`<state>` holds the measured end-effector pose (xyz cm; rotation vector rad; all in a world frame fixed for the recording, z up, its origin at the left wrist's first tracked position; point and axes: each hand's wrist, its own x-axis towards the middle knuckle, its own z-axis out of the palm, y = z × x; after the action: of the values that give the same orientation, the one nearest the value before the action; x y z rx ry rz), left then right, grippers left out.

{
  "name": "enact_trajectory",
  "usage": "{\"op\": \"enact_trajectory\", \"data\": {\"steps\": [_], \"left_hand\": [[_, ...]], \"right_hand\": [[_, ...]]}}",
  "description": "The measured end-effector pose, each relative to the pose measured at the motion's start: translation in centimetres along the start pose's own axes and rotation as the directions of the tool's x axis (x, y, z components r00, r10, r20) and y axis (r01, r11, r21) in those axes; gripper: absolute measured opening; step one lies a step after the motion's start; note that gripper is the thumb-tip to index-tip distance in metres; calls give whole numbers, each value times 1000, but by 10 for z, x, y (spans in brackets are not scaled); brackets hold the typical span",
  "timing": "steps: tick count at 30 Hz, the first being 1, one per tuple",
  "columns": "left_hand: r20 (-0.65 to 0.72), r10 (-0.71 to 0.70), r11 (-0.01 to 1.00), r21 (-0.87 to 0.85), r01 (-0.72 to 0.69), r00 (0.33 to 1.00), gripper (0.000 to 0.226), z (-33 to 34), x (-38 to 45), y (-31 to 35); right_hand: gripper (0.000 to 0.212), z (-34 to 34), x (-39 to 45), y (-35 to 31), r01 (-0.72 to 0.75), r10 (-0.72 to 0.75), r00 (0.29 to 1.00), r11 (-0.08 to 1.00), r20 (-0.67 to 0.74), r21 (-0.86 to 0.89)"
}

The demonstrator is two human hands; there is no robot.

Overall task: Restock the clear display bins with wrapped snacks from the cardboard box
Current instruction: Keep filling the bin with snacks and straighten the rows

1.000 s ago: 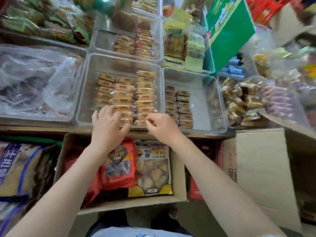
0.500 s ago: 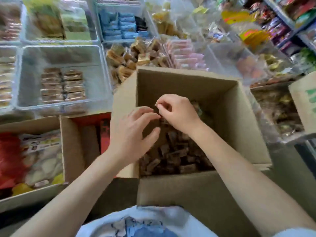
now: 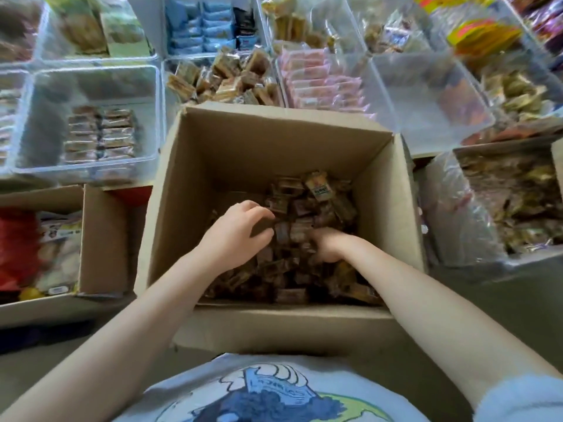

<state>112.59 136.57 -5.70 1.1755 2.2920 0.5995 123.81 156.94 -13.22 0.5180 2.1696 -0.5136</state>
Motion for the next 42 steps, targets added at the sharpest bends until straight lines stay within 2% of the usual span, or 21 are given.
{"op": "enact_trajectory", "data": {"steps": [2, 3, 4, 5, 6, 7, 9, 11, 13, 14, 16, 18, 22, 24, 29, 33, 37, 42], "left_hand": [[-28, -20, 1000, -17, 19, 999, 44, 1, -4, -5], [-36, -13, 1000, -26, 12, 999, 52, 1, -5, -6], [-36, 11, 999, -31, -12, 999, 62, 1, -5, -7], [-35, 54, 998, -32, -55, 998, 71, 1, -5, -6], [-42, 108, 994, -29, -109, 993, 76, 2, -4, -4], [-63, 155, 987, -30, -157, 986, 76, 2, -4, -2], [-149, 189, 980, -35, -196, 971, 62, -1, -5, 4], [-252, 148, 987, -30, -160, 956, 44, -9, -8, 6], [-307, -2, 983, -177, -56, 952, 30, -17, -12, 8], [-277, -112, 941, -339, 13, 954, 28, -22, -14, 10], [-122, -287, 763, -629, 149, 950, 28, -34, -18, 15], [-1, -352, 636, -734, 238, 936, 33, -42, -22, 16], [31, -370, 604, -751, 266, 928, 39, -58, -30, 15], [0, -405, 586, -768, 259, 914, 42, -70, -31, 7], [-175, -506, 487, -866, 112, 845, 40, -118, -41, -62], [-272, -587, 549, -826, 128, 762, 25, -137, -59, -142], [-258, -636, 548, -814, 190, 727, 21, -164, -79, -247], [-205, -632, 609, -728, 315, 747, 18, -216, -88, -370]], "right_hand": [[48, -12, -11, -5, 25, -8, 997, 976, -77, 217], [47, -20, -19, -8, 56, -6, 992, 914, -124, 402], [48, -30, -28, -12, 97, -14, 990, 789, -141, 607], [49, -39, -38, -17, 126, -46, 991, 615, -124, 779], [47, -44, -46, -22, 139, -100, 989, 446, -105, 884], [43, -48, -52, -28, 137, -156, 984, 314, -91, 940], [34, -51, -63, -37, 98, -237, 970, 191, -51, 977], [40, -50, -70, -43, 34, -293, 956, 180, 20, 983], [55, -50, -72, -46, 15, -315, 947, 221, 57, 975], [61, -50, -73, -46, 30, -307, 950, 248, 49, 968], [68, -53, -74, -50, 93, -279, 960, 272, -14, 958], [66, -54, -76, -58, 176, -306, 947, 248, -95, 953], [45, -57, -80, -81, 377, -435, 868, 262, -240, 888], [34, -63, -79, -92, 459, -434, 842, 262, -322, 849], [28, -89, -69, -142, 486, -376, 834, 152, -405, 861], [22, -114, -53, -204, 493, -364, 825, 91, -432, 865], [28, -136, -19, -302, 543, -337, 818, 184, -467, 819], [18, -149, 50, -431, 526, -102, 844, 346, -526, 777]]}}
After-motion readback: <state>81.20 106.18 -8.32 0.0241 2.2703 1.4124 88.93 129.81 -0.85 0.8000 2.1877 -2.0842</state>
